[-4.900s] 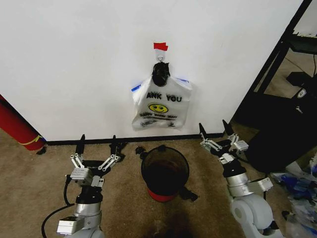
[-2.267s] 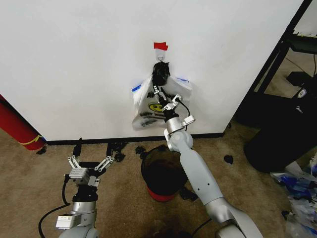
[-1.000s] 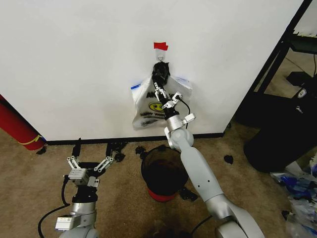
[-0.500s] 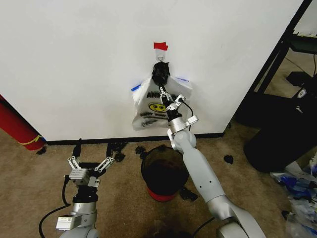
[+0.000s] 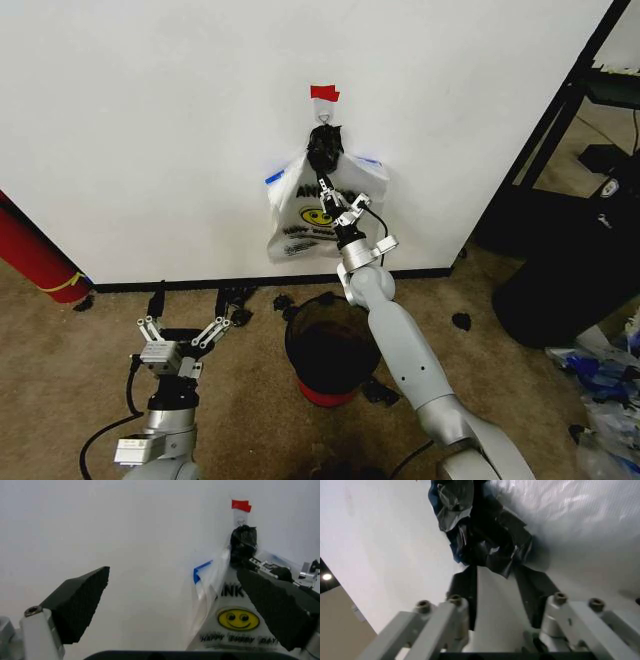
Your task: Pick up the garbage bag from the wall and place it over the trash bin.
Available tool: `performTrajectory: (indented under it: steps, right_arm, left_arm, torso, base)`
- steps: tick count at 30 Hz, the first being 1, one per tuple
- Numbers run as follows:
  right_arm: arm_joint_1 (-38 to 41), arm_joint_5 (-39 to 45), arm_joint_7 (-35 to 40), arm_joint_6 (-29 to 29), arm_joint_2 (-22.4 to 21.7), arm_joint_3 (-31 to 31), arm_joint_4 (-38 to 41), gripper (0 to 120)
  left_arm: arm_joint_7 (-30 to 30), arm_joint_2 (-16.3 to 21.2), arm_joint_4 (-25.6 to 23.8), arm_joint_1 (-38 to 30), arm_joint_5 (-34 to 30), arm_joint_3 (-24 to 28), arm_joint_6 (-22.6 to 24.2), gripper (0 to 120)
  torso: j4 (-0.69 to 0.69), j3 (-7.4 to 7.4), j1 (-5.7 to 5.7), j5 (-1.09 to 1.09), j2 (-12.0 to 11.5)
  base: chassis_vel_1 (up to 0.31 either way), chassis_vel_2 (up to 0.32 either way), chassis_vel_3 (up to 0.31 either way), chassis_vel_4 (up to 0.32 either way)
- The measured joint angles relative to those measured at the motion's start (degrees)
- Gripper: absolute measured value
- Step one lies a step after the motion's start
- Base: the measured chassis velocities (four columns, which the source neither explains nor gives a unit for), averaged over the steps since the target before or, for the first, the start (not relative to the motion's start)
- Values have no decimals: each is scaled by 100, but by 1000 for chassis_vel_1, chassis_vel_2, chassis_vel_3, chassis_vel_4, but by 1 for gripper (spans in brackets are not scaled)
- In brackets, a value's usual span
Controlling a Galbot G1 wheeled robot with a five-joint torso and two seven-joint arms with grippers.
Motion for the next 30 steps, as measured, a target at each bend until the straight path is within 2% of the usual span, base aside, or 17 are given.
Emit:
performTrajectory:
  steps: [2, 4, 10, 11, 14, 18, 19, 24, 30]
  right_arm:
    - [46, 6, -2, 2, 7, 45, -44, 41]
    - [59, 10, -4, 3, 14, 62, -62, 44]
    - [107, 16, -32, 12, 37, 108, -162, 69]
    - [107, 16, -32, 12, 37, 108, -162, 69]
    - [127, 17, -51, 15, 43, 117, -197, 61]
    - [155, 17, -67, 18, 51, 125, -232, 46]
    - [155, 17, -67, 18, 51, 125, -232, 46]
    - [196, 8, -80, 21, 56, 142, -277, 24]
    - [219, -8, -113, 28, 59, 164, -336, 11]
  left_arm:
    - [1, -4, 0, 5, 3, 1, -5, 100]
    - [2, -4, 0, 7, 5, -1, -8, 100]
    - [2, 2, -1, 12, 7, -18, -13, 100]
    - [2, 2, -1, 12, 7, -18, -13, 100]
    - [2, -3, -1, 8, 11, -16, -13, 100]
    - [2, -5, 9, 3, 14, -14, -13, 100]
    - [2, -5, 9, 3, 14, -14, -13, 100]
    - [0, -4, 12, 1, 14, -17, -14, 100]
    - [-1, 4, 27, -6, 14, -19, -14, 100]
  torso:
    - [0, 0, 0, 0, 0]
    - [0, 0, 0, 0, 0]
    - [0, 0, 0, 0, 0]
    - [0, 0, 0, 0, 0]
    - [0, 0, 0, 0, 0]
    - [0, 0, 0, 0, 0]
    - [0, 0, 0, 0, 0]
    - [0, 0, 0, 0, 0]
    - [0, 0, 0, 0, 0]
  base:
    - [0, 0, 0, 0]
    - [0, 0, 0, 0]
    - [0, 0, 0, 0]
    - [0, 0, 0, 0]
    - [0, 0, 0, 0]
    - [0, 0, 0, 0]
    - [0, 0, 0, 0]
    - [0, 0, 0, 0]
    - [0, 0, 0, 0]
